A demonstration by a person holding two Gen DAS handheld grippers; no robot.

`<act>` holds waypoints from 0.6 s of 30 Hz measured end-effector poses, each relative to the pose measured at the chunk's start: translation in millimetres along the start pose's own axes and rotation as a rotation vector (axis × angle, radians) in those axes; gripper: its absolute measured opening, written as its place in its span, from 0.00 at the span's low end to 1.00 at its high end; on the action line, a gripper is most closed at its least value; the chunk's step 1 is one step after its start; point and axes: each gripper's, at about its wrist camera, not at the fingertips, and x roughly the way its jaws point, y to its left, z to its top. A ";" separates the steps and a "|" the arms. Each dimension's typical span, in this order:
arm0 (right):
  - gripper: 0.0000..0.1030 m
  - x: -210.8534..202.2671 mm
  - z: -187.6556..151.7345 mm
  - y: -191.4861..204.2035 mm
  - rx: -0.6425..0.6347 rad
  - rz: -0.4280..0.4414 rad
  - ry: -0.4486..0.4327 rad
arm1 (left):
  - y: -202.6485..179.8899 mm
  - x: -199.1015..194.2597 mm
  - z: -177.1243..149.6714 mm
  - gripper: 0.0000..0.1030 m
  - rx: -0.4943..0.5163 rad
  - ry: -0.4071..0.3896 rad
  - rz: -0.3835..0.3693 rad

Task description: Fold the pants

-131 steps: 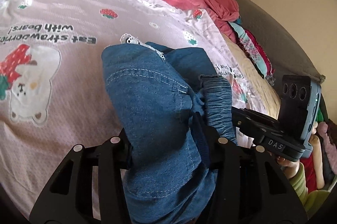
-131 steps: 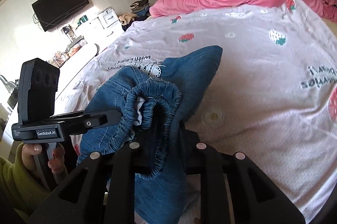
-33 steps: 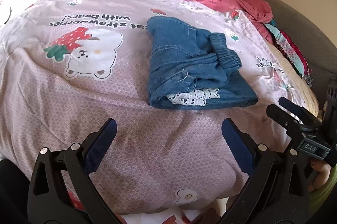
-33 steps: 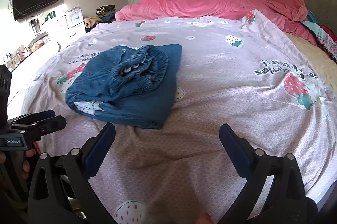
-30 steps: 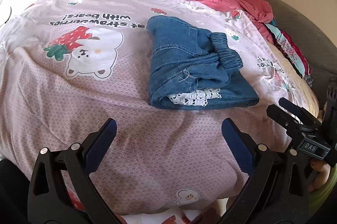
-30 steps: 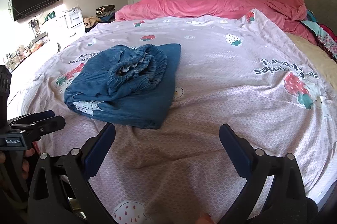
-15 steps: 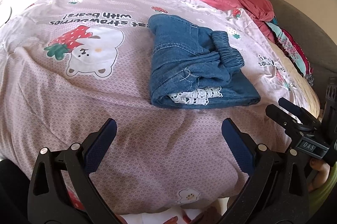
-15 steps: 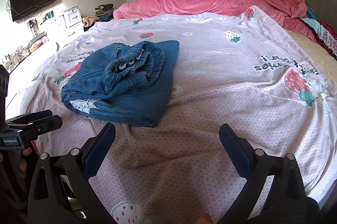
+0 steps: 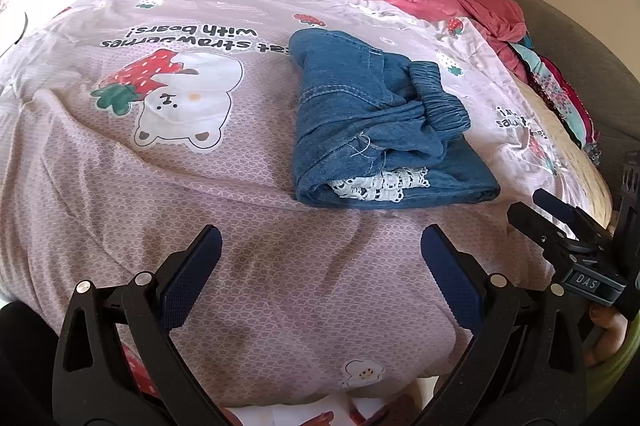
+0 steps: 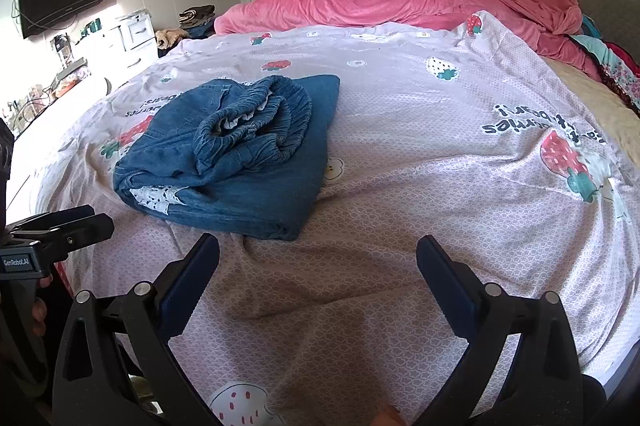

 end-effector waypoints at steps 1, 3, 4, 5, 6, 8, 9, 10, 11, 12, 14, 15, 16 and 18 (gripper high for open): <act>0.96 -0.1 0.5 -0.1 0.000 -0.001 0.000 | -0.5 0.1 0.2 0.91 0.000 0.001 0.001; 0.96 0.3 0.6 -0.7 0.003 -0.002 0.003 | -0.6 0.1 0.3 0.91 0.000 0.001 0.001; 0.96 0.7 0.5 -1.7 0.006 -0.001 0.005 | -0.5 0.1 0.3 0.91 0.001 0.001 0.000; 0.96 0.6 0.6 -2.8 0.011 0.001 0.005 | -0.5 0.1 0.1 0.91 0.000 0.002 0.002; 0.96 0.5 0.8 -3.2 0.014 0.000 0.005 | -0.5 0.0 0.1 0.91 0.000 0.002 0.003; 0.96 -0.1 1.2 -4.0 0.016 -0.002 0.004 | -0.4 -0.2 0.3 0.91 -0.001 0.002 0.003; 0.96 -0.5 1.2 -4.3 0.018 -0.002 0.003 | -0.1 -0.4 0.4 0.91 -0.001 0.002 0.003; 0.96 -0.7 0.7 -4.1 0.018 -0.002 0.003 | -0.3 0.0 0.4 0.91 -0.001 0.003 0.002; 0.96 -0.7 0.7 -4.1 0.016 -0.002 0.004 | -0.2 -0.1 0.3 0.91 -0.001 0.003 0.004; 0.96 -0.8 0.7 -4.2 0.016 -0.002 0.004 | -0.2 0.0 0.4 0.91 0.000 0.003 0.005; 0.96 -0.8 1.1 -4.0 0.015 -0.002 0.005 | -0.4 -0.3 0.9 0.91 -0.001 0.004 0.004; 0.96 -0.8 0.9 -4.1 0.013 -0.003 0.006 | -0.4 -0.2 0.9 0.91 0.000 0.004 0.005; 0.96 -0.1 0.7 -4.5 0.013 -0.004 0.007 | -0.4 -0.4 0.8 0.91 -0.001 0.004 0.006; 0.96 0.1 0.2 -4.8 0.015 -0.004 0.008 | -0.2 -0.4 1.0 0.91 0.000 0.004 0.004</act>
